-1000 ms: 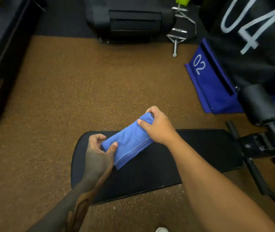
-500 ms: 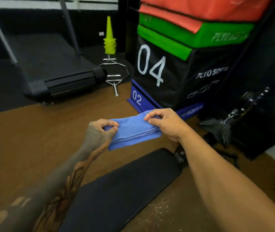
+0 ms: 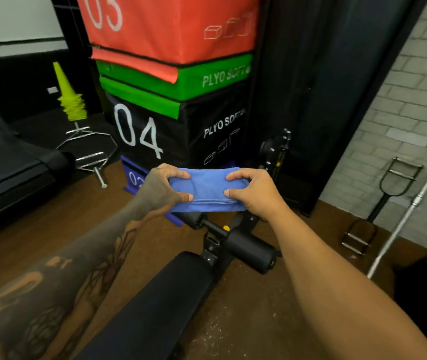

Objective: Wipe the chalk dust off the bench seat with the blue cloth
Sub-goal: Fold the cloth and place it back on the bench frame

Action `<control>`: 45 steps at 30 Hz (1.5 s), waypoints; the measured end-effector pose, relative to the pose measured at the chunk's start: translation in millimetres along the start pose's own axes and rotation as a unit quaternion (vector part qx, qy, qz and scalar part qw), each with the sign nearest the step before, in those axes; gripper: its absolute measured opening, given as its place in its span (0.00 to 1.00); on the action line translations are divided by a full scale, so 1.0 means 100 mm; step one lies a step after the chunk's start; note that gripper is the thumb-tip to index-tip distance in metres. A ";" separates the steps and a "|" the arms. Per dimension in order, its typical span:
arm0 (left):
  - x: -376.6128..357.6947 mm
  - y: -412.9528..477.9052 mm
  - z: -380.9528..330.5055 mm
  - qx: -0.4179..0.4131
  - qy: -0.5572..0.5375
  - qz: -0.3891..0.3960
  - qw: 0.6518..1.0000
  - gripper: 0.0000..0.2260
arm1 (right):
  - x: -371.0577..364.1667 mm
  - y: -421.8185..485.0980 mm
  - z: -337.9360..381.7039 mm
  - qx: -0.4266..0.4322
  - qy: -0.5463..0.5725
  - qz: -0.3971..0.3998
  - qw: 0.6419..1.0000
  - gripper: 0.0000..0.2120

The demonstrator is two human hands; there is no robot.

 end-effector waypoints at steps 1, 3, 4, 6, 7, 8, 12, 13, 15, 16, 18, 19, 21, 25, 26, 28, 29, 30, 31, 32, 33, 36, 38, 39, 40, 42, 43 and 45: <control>-0.08 0.10 -0.09 -0.009 0.003 0.013 1.000 0.22 | 0.12 0.01 -0.05 -0.007 -0.001 -0.014 1.000 0.14; -0.23 0.29 -0.24 -0.031 0.008 0.035 0.999 0.23 | 0.35 0.04 -0.12 -0.019 -0.003 -0.039 0.999 0.15; -0.30 0.38 -0.30 -0.042 0.009 0.046 0.998 0.23 | 0.44 0.06 -0.15 -0.024 0.000 -0.049 0.999 0.16; -0.45 0.54 -0.41 -0.052 0.009 0.067 0.996 0.23 | 0.60 0.08 -0.21 -0.037 0.000 -0.068 0.997 0.17; -0.52 0.61 -0.46 -0.056 0.010 0.076 0.996 0.23 | 0.65 0.09 -0.25 -0.043 -0.006 -0.080 0.996 0.17; -0.60 0.67 -0.50 -0.058 0.013 0.084 0.995 0.23 | 0.70 0.08 -0.28 -0.046 -0.016 -0.090 0.995 0.18; -0.98 0.83 -0.54 -0.066 0.020 0.127 0.989 0.23 | 0.78 0.06 -0.52 -0.071 -0.045 -0.122 0.989 0.17; -1.08 0.86 -0.50 -0.067 0.020 0.138 0.988 0.23 | 0.78 0.05 -0.60 -0.081 -0.046 -0.129 0.987 0.17; -1.30 0.93 -0.40 -0.068 0.019 0.165 0.984 0.23 | 0.75 0.04 -0.79 -0.109 -0.047 -0.142 0.983 0.16; -1.42 0.95 -0.34 -0.069 0.022 0.181 0.981 0.23 | 0.73 0.03 -0.90 -0.126 -0.049 -0.148 0.980 0.16; -1.69 0.98 -0.20 -0.071 0.020 0.211 0.975 0.24 | 0.68 0.01 -1.12 -0.165 -0.054 -0.157 0.972 0.17; -1.83 0.98 -0.13 -0.070 0.016 0.225 0.972 0.24 | 0.65 -0.02 -1.24 -0.184 -0.060 -0.161 0.968 0.17; -2.12 1.00 0.03 -0.078 0.013 0.257 0.963 0.24 | 0.58 -0.06 -1.48 -0.225 -0.072 -0.171 0.956 0.18; -2.64 1.00 0.45 -0.087 0.007 0.307 0.948 0.24 | 0.35 -0.12 -1.99 -0.298 -0.075 -0.177 0.935 0.19; -2.75 0.99 0.57 -0.082 0.006 0.316 0.945 0.24 | 0.27 -0.12 -2.12 -0.310 -0.082 -0.174 0.931 0.20; -2.96 0.96 0.84 -0.069 0.012 0.331 0.941 0.24 | 0.10 -0.11 -2.37 -0.333 -0.099 -0.166 0.923 0.20; -3.06 0.95 0.98 -0.064 0.016 0.338 0.939 0.24 | 0.02 -0.10 -2.48 -0.343 -0.102 -0.163 0.919 0.20; -3.15 0.93 1.11 -0.061 0.019 0.342 0.937 0.24 | -0.06 -0.10 -2.60 -0.352 -0.101 -0.159 0.917 0.20; -3.24 0.92 1.22 -0.058 0.020 0.347 0.936 0.24 | -0.13 -0.09 -2.70 -0.360 -0.100 -0.155 0.915 0.20; -3.31 0.90 1.31 -0.057 0.023 0.350 0.935 0.25 | -0.18 -0.09 -2.80 -0.367 -0.100 -0.152 0.912 0.20; -3.39 0.89 1.39 -0.057 0.025 0.354 0.933 0.25 | -0.23 -0.09 -2.89 -0.374 -0.098 -0.149 0.910 0.20; -3.58 0.85 1.57 -0.058 0.029 0.359 0.931 0.25 | -0.34 -0.09 -3.11 -0.388 -0.096 -0.146 0.905 0.20; -3.67 0.85 1.64 -0.054 0.036 0.363 0.930 0.24 | -0.39 -0.07 -3.22 -0.393 -0.100 -0.144 0.903 0.20; -3.70 0.86 1.66 -0.054 0.039 0.364 0.929 0.24 | -0.40 -0.07 -3.25 -0.396 -0.100 -0.141 0.902 0.20; -3.72 0.87 1.68 -0.053 0.040 0.365 0.928 0.24 | -0.41 -0.06 -3.28 -0.397 -0.099 -0.140 0.902 0.20; -3.75 0.89 1.69 -0.055 0.046 0.371 0.926 0.24 | -0.42 -0.06 -3.32 -0.398 -0.097 -0.142 0.901 0.19; -3.75 0.89 1.69 -0.054 0.050 0.376 0.924 0.24 | -0.41 -0.06 -3.32 -0.401 -0.098 -0.137 0.901 0.19; -3.74 0.90 1.70 -0.055 0.056 0.383 0.920 0.24 | -0.40 -0.07 -3.34 -0.402 -0.101 -0.122 0.902 0.19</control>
Point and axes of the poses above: each hand's wrist, its own y-axis towards the middle knuckle, its own x-axis out of the back of the hand, z = x × y, the point moved 1 cm from there along y, towards the middle knuckle, and after that the axes turned 8 degrees about -z, right-handed, at the moved point
